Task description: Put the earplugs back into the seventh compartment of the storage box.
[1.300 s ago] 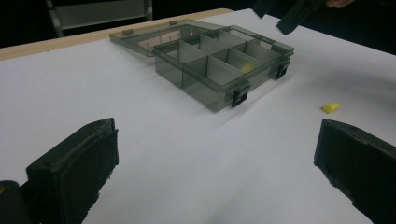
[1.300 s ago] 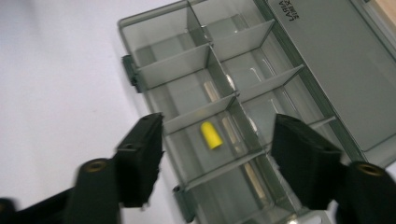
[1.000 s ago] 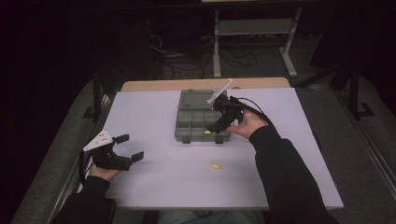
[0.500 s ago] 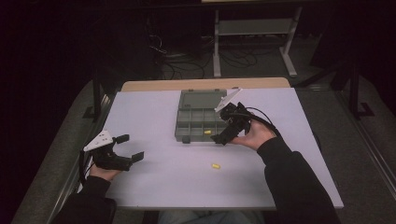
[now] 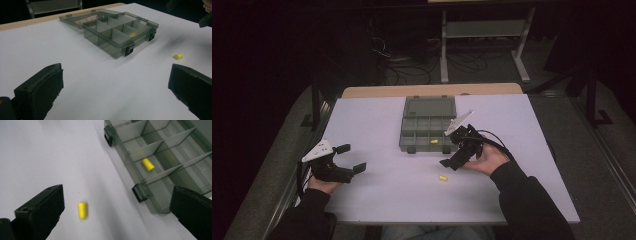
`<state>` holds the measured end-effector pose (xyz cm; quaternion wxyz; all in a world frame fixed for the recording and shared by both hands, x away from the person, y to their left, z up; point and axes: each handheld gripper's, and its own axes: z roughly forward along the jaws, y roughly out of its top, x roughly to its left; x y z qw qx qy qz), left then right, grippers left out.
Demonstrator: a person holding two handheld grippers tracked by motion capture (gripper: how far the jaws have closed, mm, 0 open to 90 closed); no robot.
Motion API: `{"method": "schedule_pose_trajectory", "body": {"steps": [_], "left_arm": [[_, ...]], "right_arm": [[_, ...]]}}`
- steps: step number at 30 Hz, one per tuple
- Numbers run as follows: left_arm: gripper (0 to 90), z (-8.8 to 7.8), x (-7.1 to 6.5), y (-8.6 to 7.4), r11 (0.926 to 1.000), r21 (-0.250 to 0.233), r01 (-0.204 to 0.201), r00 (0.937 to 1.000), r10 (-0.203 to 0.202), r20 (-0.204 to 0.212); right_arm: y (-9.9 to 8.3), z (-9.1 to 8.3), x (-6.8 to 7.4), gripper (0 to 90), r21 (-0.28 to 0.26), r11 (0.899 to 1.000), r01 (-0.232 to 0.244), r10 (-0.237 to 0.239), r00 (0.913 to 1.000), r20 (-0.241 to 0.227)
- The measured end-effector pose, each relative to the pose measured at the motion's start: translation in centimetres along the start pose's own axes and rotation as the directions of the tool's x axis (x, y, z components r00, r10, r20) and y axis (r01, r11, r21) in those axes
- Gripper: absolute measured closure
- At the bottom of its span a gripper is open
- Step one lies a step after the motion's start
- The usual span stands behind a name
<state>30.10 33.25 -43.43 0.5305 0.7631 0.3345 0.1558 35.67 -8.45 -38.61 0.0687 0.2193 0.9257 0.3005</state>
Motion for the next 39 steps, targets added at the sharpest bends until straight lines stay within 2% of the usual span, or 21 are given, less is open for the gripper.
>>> {"method": "schedule_pose_trajectory", "body": {"steps": [15,25,32,39], "left_arm": [[0.0,0.0,0.0,0.0,1.0000,0.002,-0.002,1.0000,0.002,0.000],[0.0,0.0,0.0,0.0,1.0000,0.002,-0.004,1.0000,0.004,0.002],[0.0,0.0,0.0,0.0,1.0000,0.000,-0.003,1.0000,0.003,0.003],[0.0,0.0,0.0,0.0,1.0000,0.001,-0.004,1.0000,0.004,0.004]], "right_arm": [[-2.2,2.6,1.3,0.0,0.038,0.999,0.008,-0.006,0.9986,-0.052],[-2.7,3.6,2.0,2.6,0.064,0.997,0.030,-0.025,0.9965,-0.079],[-2.7,4.2,2.5,16.7,0.085,0.995,0.053,-0.044,0.9933,-0.107],[-2.8,4.6,2.7,37.5,0.104,0.992,0.070,-0.056,0.9902,-0.128]]}}
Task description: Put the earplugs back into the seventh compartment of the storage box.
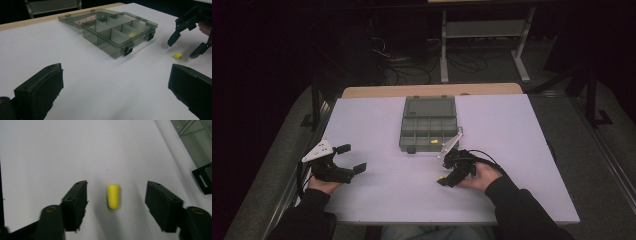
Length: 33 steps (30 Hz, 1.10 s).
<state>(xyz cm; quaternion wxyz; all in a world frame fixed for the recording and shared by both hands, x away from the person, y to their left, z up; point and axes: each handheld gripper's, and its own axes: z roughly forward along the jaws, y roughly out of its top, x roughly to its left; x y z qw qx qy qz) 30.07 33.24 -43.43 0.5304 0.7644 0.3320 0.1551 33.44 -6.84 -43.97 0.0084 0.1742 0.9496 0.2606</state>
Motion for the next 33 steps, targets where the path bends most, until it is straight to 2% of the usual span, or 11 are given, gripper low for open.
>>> {"method": "schedule_pose_trajectory", "body": {"steps": [11,15,33], "left_arm": [[0.0,0.0,0.0,0.0,1.0000,0.000,-0.001,1.0000,0.001,-0.001],[0.0,0.0,0.0,0.0,1.0000,0.002,-0.001,1.0000,0.001,0.000],[0.0,0.1,0.0,0.0,1.0000,0.003,0.000,1.0000,0.000,0.000]], "right_arm": [[0.1,0.4,0.4,65.7,0.022,0.999,0.037,-0.036,0.9993,-0.007],[0.1,0.6,0.5,77.7,0.048,0.998,0.047,-0.047,0.9988,0.009],[0.4,-0.7,0.3,79.0,0.018,0.999,0.038,-0.039,0.9991,0.015]]}}
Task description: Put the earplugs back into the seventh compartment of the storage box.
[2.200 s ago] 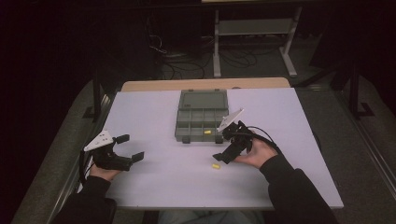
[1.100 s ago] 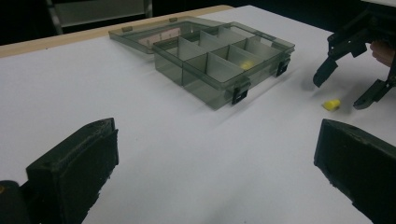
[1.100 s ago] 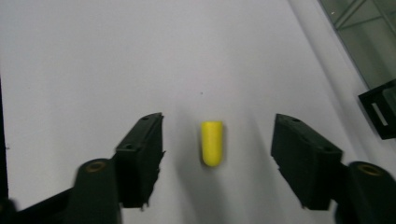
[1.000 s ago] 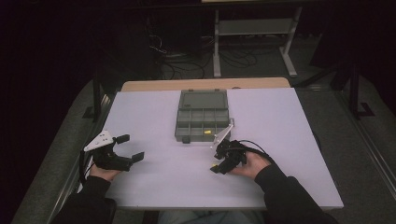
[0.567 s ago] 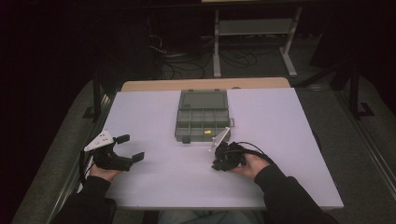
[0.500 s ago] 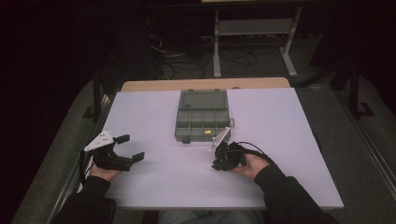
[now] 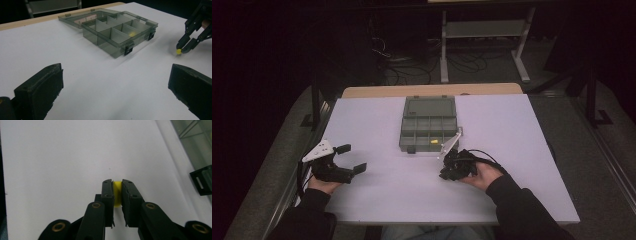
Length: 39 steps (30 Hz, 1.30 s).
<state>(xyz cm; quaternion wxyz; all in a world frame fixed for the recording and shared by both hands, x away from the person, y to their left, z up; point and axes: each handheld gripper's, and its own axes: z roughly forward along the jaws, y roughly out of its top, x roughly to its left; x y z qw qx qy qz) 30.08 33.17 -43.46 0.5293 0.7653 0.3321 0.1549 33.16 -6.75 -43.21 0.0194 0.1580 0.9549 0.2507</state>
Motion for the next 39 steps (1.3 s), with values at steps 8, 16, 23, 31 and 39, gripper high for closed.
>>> {"method": "schedule_pose_trajectory", "body": {"steps": [8,16,23,31,39], "left_arm": [[0.0,0.0,0.0,0.0,1.0000,0.001,0.000,1.0000,0.000,-0.002],[0.0,0.0,0.0,0.0,1.0000,0.002,0.001,1.0000,-0.001,-0.003],[0.0,0.0,0.0,0.0,1.0000,0.005,0.001,1.0000,-0.001,-0.003],[0.0,0.0,0.0,0.0,1.0000,0.004,0.002,1.0000,-0.002,-0.001],[0.0,0.0,0.0,0.0,1.0000,0.004,0.001,1.0000,-0.001,-0.001]], "right_arm": [[0.4,-1.0,-0.1,79.1,-0.026,1.000,0.002,-0.002,1.0000,-0.003],[0.6,-2.1,-0.3,79.1,-0.043,0.999,0.006,-0.006,1.0000,0.007],[1.0,-2.9,-0.7,79.2,-0.046,0.999,0.011,-0.010,0.9998,0.015],[2.1,-4.5,-1.2,79.3,-0.049,0.999,0.019,-0.017,0.9991,0.039],[3.5,-5.9,-1.9,79.3,-0.055,0.998,0.034,-0.030,0.9974,0.065]]}}
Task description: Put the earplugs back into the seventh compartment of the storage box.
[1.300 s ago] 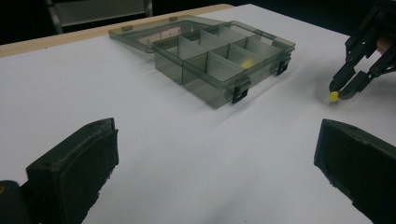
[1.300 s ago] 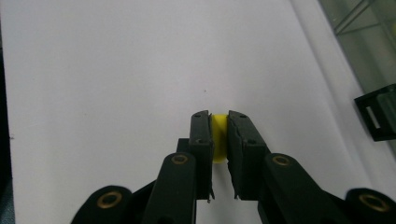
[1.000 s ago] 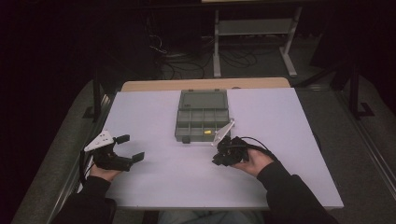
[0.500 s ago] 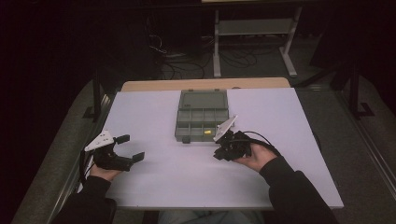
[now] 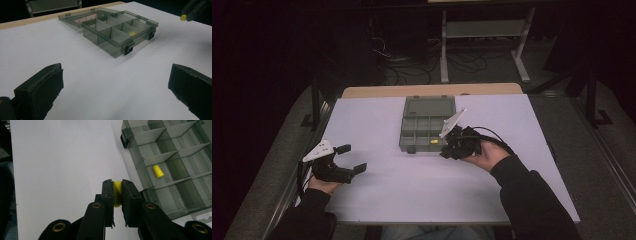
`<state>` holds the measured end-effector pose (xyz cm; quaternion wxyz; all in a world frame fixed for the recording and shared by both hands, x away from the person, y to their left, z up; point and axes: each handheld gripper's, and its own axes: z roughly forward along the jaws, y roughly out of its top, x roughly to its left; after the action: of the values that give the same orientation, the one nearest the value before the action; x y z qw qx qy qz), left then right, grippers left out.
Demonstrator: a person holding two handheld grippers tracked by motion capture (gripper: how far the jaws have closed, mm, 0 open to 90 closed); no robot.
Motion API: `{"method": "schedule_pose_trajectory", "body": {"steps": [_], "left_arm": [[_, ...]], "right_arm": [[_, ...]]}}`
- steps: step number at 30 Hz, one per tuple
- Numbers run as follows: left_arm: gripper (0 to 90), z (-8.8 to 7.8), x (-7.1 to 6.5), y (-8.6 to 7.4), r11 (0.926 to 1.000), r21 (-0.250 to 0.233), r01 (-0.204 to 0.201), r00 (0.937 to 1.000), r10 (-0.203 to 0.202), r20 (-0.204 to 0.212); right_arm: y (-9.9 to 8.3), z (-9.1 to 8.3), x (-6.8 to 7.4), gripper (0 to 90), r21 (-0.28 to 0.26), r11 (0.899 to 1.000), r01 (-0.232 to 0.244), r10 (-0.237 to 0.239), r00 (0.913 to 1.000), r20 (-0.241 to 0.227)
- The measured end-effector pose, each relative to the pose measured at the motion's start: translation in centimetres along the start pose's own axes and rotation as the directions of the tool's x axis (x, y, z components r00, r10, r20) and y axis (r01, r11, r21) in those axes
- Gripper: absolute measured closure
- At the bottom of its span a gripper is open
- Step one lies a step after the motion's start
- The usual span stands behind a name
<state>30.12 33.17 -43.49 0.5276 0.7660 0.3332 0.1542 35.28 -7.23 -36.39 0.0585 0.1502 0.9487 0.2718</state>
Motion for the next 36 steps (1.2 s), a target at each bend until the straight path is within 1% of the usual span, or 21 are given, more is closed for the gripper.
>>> {"method": "schedule_pose_trajectory", "body": {"steps": [9,15,21,26,33,36], "left_arm": [[0.0,0.0,0.0,0.0,1.0000,0.001,0.000,1.0000,0.000,0.000],[0.0,0.1,0.0,0.0,1.0000,0.007,0.000,1.0000,0.000,0.005],[0.0,0.1,0.0,0.0,1.0000,0.006,0.000,1.0000,0.000,0.006],[0.0,0.2,0.0,0.0,1.0000,0.006,0.001,1.0000,-0.001,0.008],[0.0,0.2,0.0,0.0,1.0000,0.006,0.000,1.0000,0.000,0.008],[0.0,0.1,0.0,0.0,1.0000,0.005,0.000,1.0000,0.000,0.008]], "right_arm": [[1.4,-0.1,-1.3,79.2,0.002,1.000,-0.002,0.002,0.9999,0.012],[2.2,0.4,-2.6,79.2,0.016,1.000,-0.013,0.013,0.9997,0.020],[2.6,0.9,-3.6,79.3,0.008,1.000,-0.020,0.020,0.9989,0.042],[2.5,1.6,-4.7,79.3,0.007,0.999,-0.051,0.050,0.9978,0.042],[2.3,3.2,-6.3,79.2,0.011,0.995,-0.097,0.096,0.9945,0.041],[2.3,3.9,-6.6,79.3,0.020,0.994,-0.110,0.109,0.9934,0.038]]}}
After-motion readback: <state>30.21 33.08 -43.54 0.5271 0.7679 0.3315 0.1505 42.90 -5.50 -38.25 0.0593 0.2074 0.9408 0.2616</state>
